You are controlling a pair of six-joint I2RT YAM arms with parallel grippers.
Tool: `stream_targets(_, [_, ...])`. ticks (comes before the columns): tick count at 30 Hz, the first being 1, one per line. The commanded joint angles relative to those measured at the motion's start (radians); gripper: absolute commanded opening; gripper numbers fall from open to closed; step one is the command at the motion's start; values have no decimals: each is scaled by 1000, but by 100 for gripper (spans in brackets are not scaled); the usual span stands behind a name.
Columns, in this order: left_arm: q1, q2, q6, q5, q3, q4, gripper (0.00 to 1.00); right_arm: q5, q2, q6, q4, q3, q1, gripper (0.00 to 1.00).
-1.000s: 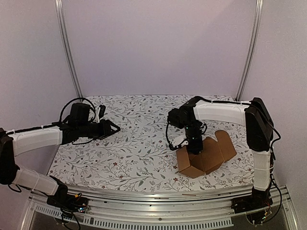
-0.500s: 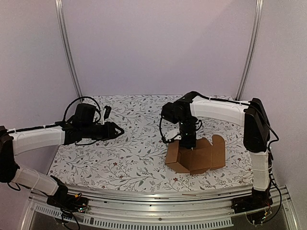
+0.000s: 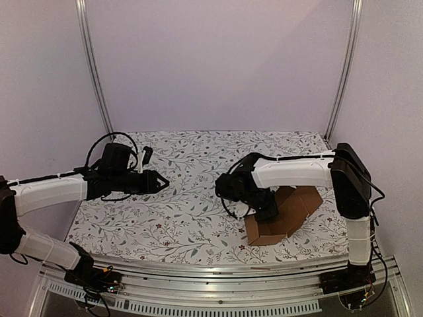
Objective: Fold the paper box
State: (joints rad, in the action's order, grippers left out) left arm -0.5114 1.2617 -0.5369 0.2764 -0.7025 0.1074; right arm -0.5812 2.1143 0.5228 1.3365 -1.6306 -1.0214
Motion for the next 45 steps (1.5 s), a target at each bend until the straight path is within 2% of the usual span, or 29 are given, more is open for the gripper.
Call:
stream_targets(1, [-6, 23, 52, 13, -23, 56, 44, -81, -70, 60, 144, 167, 13, 4])
stream_targets(3, [-6, 35, 61, 18, -37, 68, 43, -97, -101, 65, 144, 225, 14, 5])
stream_targets(5, [-6, 40, 62, 19, -41, 70, 43, -102, -97, 65, 143, 250, 13, 11])
stream_targets(9, [-10, 40, 51, 17, -32, 54, 43, -44, -47, 34, 149, 99, 14, 25])
stream_targets(10, [-11, 36, 46, 15, -29, 51, 43, -28, -39, 30, 149, 57, 13, 26])
stream_targets(16, [-19, 7, 39, 13, -17, 53, 43, 146, -65, 64, 164, -23, 15, 28])
stream_targets(21, [-22, -1, 37, 9, -7, 50, 43, 184, -116, 120, 100, 46, 25, 29])
stream_targets(26, [-37, -11, 23, 4, 20, 19, 44, 221, -168, 201, -37, 143, 41, 31])
stream_targets(33, [-64, -17, 9, -9, 30, 10, 43, 310, -204, 280, -210, 213, 89, 27])
stream_targets(37, [-74, -20, 9, 1, 16, 14, 43, 370, -235, 304, -222, 217, 101, 26])
stream_targets(41, [-79, -17, 21, 4, -12, 37, 43, 435, -331, 326, -191, 180, 104, 29])
stream_targets(45, [-79, -41, 33, -39, -27, 50, 44, 526, -448, 308, -240, 125, 140, 36])
